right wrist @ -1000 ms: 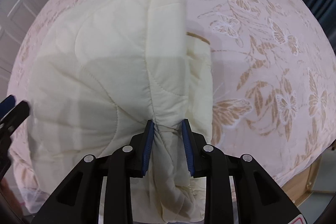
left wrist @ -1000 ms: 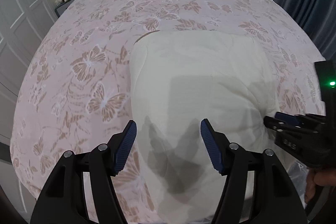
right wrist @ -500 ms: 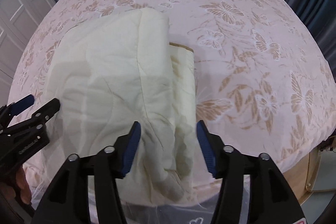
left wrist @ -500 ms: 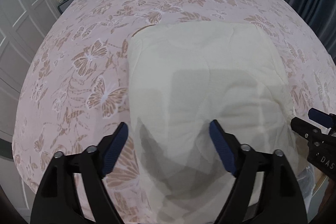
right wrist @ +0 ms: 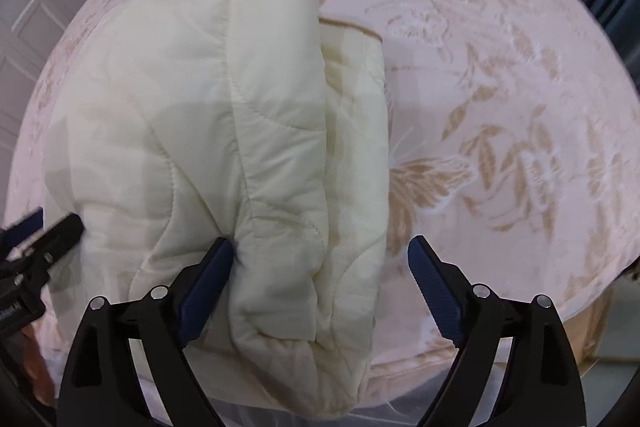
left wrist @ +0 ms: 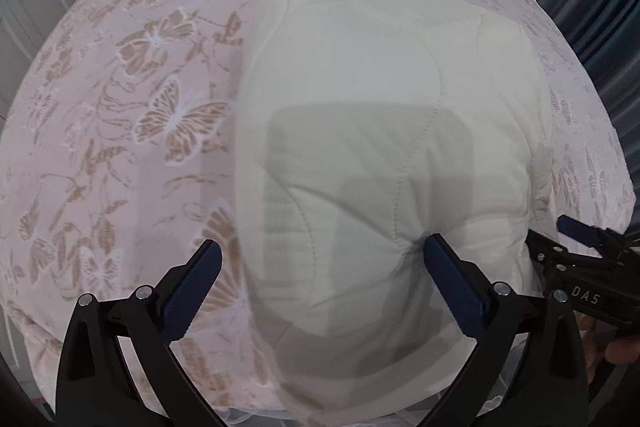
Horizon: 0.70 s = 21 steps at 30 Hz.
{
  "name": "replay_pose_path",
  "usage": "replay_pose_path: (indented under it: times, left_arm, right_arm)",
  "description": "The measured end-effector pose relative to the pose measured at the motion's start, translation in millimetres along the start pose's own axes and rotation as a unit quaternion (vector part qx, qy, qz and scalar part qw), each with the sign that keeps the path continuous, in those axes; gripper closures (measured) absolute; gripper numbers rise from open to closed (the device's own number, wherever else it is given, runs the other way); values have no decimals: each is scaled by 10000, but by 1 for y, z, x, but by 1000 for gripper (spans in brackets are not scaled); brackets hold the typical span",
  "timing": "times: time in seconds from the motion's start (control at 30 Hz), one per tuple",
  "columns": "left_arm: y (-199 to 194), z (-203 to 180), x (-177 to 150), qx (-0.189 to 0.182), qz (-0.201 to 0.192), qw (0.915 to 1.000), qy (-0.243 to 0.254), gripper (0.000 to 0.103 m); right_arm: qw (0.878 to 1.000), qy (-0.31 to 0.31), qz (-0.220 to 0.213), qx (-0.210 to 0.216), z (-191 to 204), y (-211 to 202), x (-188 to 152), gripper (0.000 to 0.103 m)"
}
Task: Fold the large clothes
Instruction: 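Grasp the bundle's rolled end with the right tool and tuck it under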
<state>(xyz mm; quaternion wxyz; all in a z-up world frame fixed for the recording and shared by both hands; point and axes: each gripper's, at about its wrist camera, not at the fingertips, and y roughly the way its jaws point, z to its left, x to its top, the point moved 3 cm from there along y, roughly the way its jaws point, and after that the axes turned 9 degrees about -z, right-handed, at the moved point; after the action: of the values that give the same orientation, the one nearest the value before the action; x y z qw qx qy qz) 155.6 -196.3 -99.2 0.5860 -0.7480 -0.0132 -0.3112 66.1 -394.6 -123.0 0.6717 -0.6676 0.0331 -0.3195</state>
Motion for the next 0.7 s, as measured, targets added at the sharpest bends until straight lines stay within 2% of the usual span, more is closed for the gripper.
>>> replay_pose_path:
  times: [0.07, 0.3, 0.37, 0.4, 0.43, 0.5, 0.6, 0.7]
  left_arm:
    - [10, -1, 0, -251, 107, 9995, -139, 5]
    - [24, -1, 1, -414, 1, 9990, -180, 5]
    - [21, -1, 2, -491, 39, 9987, -103, 6]
    - [18, -3, 3, -499, 26, 9987, -57, 14]
    - [13, -4, 5, -501, -7, 9987, 8, 18]
    - [0, -11, 9, -503, -106, 9984, 234, 35]
    - [-17, -13, 16, -472, -270, 9975, 455, 51]
    - [-37, -11, 24, -506, -483, 9956, 622, 59]
  right_arm:
    - [9996, 213, 63, 193, -7, 9, -1, 10]
    - [9876, 1014, 277, 1170, -26, 35, -5, 8]
    - [9846, 1052, 263, 1372, -24, 34, -5, 28]
    - [9811, 1084, 246, 1587, -21, 31, -4, 40]
    - [9818, 1046, 227, 1566, -18, 25, -2, 49]
    - [9897, 639, 89, 1278, -4, 12, 3, 60]
    - [9960, 218, -160, 846, 17, -7, 8, 70]
    - [9968, 4, -460, 660, 36, -28, 11, 73]
